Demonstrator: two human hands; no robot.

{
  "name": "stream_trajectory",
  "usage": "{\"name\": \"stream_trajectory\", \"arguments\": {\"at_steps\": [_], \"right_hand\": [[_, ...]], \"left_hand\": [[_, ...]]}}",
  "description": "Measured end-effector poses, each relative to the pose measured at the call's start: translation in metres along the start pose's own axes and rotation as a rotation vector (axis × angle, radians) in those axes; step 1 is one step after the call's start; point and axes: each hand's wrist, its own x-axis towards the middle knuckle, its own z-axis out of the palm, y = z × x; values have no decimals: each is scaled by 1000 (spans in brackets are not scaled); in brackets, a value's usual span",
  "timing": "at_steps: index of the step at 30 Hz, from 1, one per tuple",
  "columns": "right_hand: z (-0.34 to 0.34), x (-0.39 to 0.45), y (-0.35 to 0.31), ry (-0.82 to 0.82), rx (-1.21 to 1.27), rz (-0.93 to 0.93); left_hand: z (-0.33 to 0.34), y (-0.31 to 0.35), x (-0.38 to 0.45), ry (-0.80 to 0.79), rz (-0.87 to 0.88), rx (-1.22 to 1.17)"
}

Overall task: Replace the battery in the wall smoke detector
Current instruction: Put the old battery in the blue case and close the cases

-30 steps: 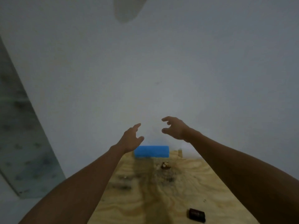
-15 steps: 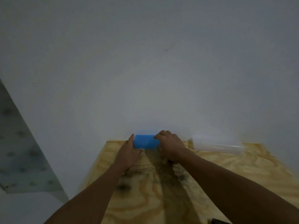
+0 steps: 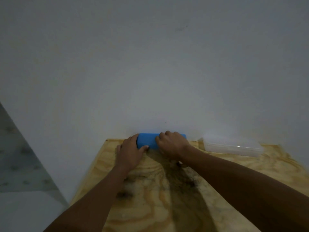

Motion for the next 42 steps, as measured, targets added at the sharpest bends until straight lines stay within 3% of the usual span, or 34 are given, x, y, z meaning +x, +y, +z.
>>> {"name": "stream_trajectory", "arguments": {"at_steps": [10,17,20,25,27,30,34,36,39,42], "right_hand": [[-14,7,4,-63,-90,-92],[-18,13,25,-96,264,80],[-19,12,27,15,477,226],[-18,-11,23,284,395,266],[-24,-27,22,293,442,242],[-39,-56,20,44,576,178],[-52,-98,13,-635,565,67],[-56,-122,3,-858,508,29],[-66,-151,-9,-1023,381,46],[-70,-172,-15,-1049,247,55]], "left_hand": [[1,-2,0,1,-5,2],[-6,3,-5,8,2,-126],[-6,2,-7,-1,61,-130],[-1,2,-7,-10,85,-68],[0,2,-7,-16,78,-42],[1,3,-8,-23,65,-10],[-3,3,-6,-33,70,-7],[-3,3,-5,-39,72,-6],[-2,2,-5,-40,72,6],[-3,2,-4,-40,80,16]]}}
